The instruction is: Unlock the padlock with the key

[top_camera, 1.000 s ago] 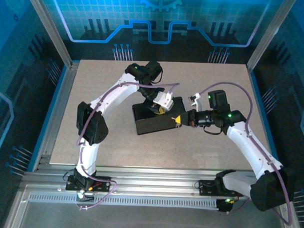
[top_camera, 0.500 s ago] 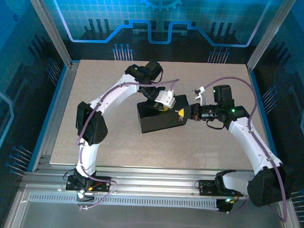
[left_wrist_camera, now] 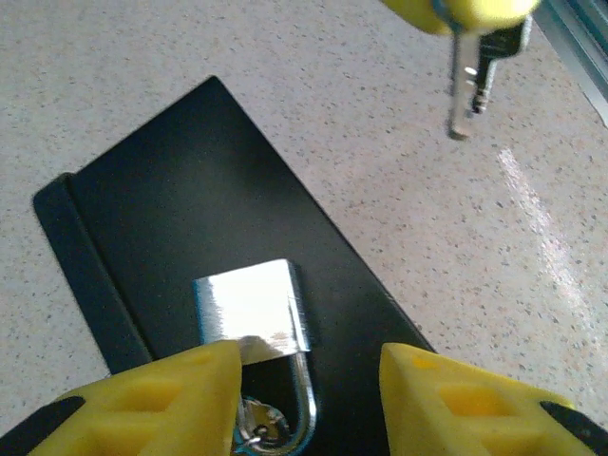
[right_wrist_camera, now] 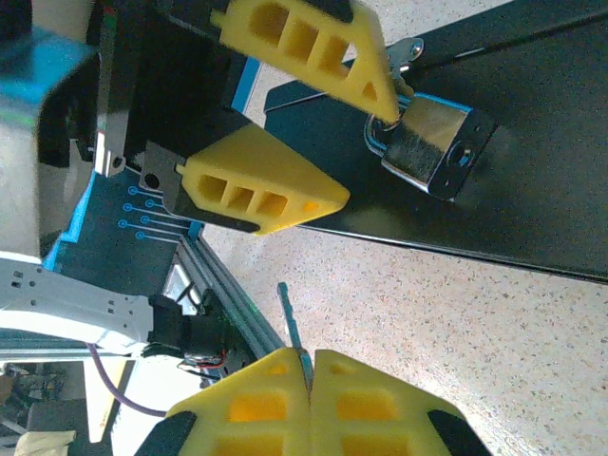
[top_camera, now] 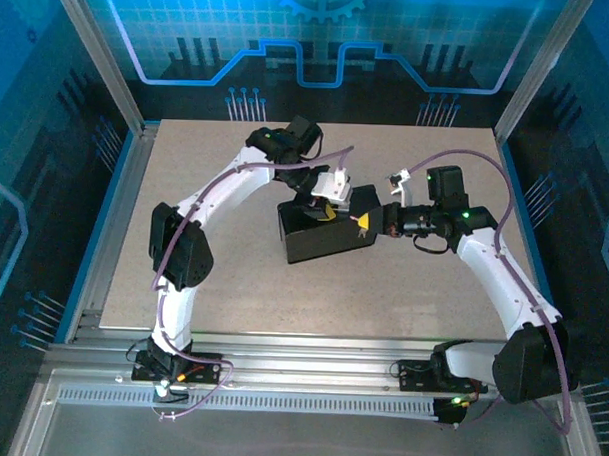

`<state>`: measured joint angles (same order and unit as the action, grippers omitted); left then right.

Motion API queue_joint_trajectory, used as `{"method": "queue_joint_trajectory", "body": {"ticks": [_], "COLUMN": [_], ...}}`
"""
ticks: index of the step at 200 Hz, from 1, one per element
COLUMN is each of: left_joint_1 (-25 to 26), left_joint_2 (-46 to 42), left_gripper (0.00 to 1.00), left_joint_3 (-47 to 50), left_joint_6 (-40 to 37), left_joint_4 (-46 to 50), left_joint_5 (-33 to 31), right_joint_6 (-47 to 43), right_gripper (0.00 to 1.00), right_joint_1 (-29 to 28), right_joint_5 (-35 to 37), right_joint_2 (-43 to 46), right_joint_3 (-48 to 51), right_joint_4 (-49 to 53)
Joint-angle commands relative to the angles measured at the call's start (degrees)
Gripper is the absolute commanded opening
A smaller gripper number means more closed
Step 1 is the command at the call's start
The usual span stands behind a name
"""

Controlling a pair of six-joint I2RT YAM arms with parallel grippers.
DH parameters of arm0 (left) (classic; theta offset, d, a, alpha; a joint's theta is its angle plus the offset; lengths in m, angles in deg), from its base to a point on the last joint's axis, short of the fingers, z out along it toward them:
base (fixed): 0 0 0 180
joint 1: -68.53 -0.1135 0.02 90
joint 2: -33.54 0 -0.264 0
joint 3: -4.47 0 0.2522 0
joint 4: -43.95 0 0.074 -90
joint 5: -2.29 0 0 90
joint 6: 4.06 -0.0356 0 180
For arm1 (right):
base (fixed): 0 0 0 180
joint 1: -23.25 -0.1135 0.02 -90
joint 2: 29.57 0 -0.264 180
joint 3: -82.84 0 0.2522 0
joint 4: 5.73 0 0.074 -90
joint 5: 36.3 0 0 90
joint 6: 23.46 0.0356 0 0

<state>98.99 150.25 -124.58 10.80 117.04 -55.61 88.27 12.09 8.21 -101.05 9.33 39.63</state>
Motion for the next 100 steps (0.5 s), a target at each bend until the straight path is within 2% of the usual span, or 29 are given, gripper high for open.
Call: {"method": "queue_joint_trajectory", "body": {"ticks": [1,22,40,100], "left_joint_1": [-0.48,-0.29,0.12,1.58], "left_joint_2": [-1.66,-0.43,1.76,6.50], "left_gripper": [0.46,0.54,0.64,0.63], "left_joint_3": [0.73,-0.94,-4.61,-8.68], "left_joint_6": [3.69,6.27,7.22,8.28], "left_joint_4": [-3.87,-4.22,-0.43,4.10], "left_joint_5": [4.26,4.20,4.29,1.75], "right_joint_6": [-1.51,-1.91,-2.25,-2.67], "right_gripper": [0.00,0.00,0.00,0.00], "right_joint_1": [0.79,1.07,1.47,2.81], "right_joint_5": [-1.61,-1.81,-1.93,-3.21], "right_joint_2": [0.59,1.08,1.42,2.16], "right_joint_3": [-1.09,-0.65,-0.08,1.29], "right_joint_4": [1.01,1.19,1.28,0.97]}}
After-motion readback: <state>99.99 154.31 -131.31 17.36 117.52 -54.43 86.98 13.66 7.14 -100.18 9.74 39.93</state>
